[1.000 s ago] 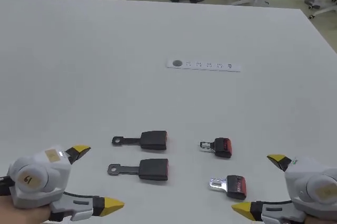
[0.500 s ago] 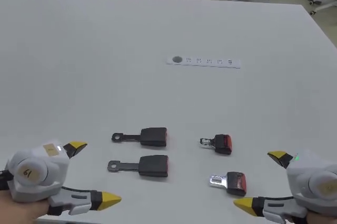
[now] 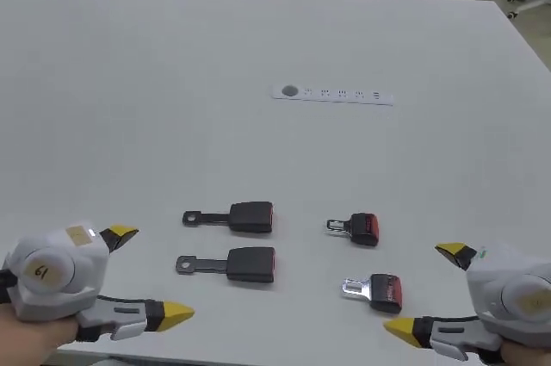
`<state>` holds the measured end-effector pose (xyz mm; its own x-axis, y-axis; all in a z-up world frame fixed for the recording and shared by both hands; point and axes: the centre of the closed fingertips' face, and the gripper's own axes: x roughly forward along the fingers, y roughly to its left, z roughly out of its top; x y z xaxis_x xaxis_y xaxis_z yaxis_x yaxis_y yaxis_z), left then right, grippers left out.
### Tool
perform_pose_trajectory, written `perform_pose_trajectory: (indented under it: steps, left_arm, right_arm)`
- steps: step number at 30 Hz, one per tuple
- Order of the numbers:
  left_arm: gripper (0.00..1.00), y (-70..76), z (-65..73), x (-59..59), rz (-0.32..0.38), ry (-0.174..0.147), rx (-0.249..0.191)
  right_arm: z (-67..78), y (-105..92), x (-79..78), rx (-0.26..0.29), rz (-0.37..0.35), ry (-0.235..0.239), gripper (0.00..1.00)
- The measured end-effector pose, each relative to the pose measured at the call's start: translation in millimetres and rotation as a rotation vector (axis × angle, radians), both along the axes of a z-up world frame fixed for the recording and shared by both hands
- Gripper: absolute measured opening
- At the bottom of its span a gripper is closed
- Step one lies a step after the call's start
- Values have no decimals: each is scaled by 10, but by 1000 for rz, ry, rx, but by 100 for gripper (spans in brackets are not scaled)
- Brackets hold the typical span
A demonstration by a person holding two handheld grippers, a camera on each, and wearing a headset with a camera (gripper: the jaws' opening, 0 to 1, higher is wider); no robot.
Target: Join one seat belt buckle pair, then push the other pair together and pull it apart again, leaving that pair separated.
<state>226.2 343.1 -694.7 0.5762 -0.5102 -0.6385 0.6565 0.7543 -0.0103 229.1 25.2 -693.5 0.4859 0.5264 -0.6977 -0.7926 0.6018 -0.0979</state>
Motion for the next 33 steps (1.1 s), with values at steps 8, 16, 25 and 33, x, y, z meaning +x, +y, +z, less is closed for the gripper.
perform_pose_trajectory:
  steps: [8, 16, 25, 33]
  left_arm:
    - [90, 36, -1, 7, 8, 7, 10]
    - [89, 2, -63, 9, -9, 31, 30]
    - [87, -75, -121, 29, -82, 48, 73]
    - [85, -158, -195, 118, -160, 60, 117]
  right_arm:
    - [-29, -8, -22, -16, 9, 18, 80]
    - [-60, -7, -23, -33, 16, 39, 77]
    - [-113, -15, 25, -54, 48, 48, 72]
    - [-148, 36, 66, -76, 112, 50, 67]
